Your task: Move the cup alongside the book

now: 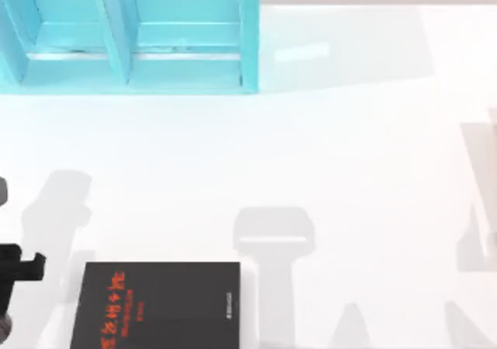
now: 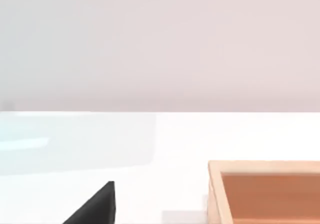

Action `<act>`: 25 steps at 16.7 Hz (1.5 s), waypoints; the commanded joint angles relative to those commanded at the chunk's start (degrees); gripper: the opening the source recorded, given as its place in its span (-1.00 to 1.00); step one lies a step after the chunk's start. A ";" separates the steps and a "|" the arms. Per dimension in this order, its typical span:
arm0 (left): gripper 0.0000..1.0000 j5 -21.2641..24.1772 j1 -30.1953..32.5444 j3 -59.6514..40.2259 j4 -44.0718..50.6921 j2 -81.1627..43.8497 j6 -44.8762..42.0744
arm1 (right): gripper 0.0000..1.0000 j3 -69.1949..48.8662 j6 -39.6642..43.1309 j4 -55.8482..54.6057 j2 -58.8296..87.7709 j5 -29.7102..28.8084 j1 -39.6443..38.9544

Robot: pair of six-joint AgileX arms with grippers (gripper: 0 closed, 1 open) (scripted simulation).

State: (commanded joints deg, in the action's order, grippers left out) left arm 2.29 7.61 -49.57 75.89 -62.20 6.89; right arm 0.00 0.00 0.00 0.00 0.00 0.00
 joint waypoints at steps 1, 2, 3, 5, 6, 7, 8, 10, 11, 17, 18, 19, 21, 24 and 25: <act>-1.00 0.00 0.00 0.00 0.00 0.00 0.00 | 1.00 0.00 0.00 0.00 0.00 0.00 0.00; -1.00 0.00 0.00 0.00 0.00 0.00 0.00 | 1.00 0.00 0.00 0.00 0.00 0.00 0.00; -1.00 0.00 0.00 0.00 0.00 0.00 0.00 | 1.00 0.00 0.00 0.00 0.00 0.00 0.00; -1.00 0.04 -0.22 -0.01 -0.23 -0.28 -0.15 | 1.00 0.00 0.00 0.00 0.00 0.00 0.00; -1.00 0.03 -0.19 0.79 -0.96 -0.41 -0.13 | 1.00 0.00 0.00 0.00 0.00 0.00 0.00; -1.00 -0.05 -0.15 2.17 -2.28 -0.56 -0.10 | 1.00 0.00 0.00 0.00 0.00 0.00 0.00; -1.00 0.00 -0.10 3.92 -4.19 -0.74 -0.06 | 1.00 0.00 0.00 0.00 0.00 0.00 0.00; -1.00 0.07 0.00 7.71 -9.44 -1.12 0.01 | 1.00 0.00 0.00 0.00 0.00 0.00 0.00; -1.00 0.04 0.04 9.68 -11.91 -1.23 0.05 | 1.00 0.00 0.00 0.00 0.00 0.00 0.00; -1.00 -0.02 0.23 13.68 -15.93 -2.24 0.20 | 1.00 0.00 0.00 0.00 0.00 0.00 0.00; -1.00 -0.02 0.23 13.68 -15.93 -2.24 0.20 | 1.00 0.00 0.00 0.00 0.00 0.00 0.00; -0.85 -0.02 0.23 13.68 -15.93 -2.24 0.20 | 1.00 0.00 0.00 0.00 0.00 0.00 0.00; -0.55 -0.02 0.23 13.68 -15.93 -2.24 0.20 | 1.00 0.00 0.00 0.00 0.00 0.00 0.00; -0.10 -0.02 0.23 13.68 -15.93 -2.24 0.20 | 1.00 0.00 0.00 0.00 0.00 0.00 0.00; 0.06 -0.02 0.23 13.68 -15.93 -2.24 0.20 | 1.00 0.00 0.00 0.00 0.00 0.00 0.00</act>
State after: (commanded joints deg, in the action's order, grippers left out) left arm 2.26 7.84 -35.89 59.96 -64.45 7.09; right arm 0.00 0.00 0.00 0.00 0.00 0.00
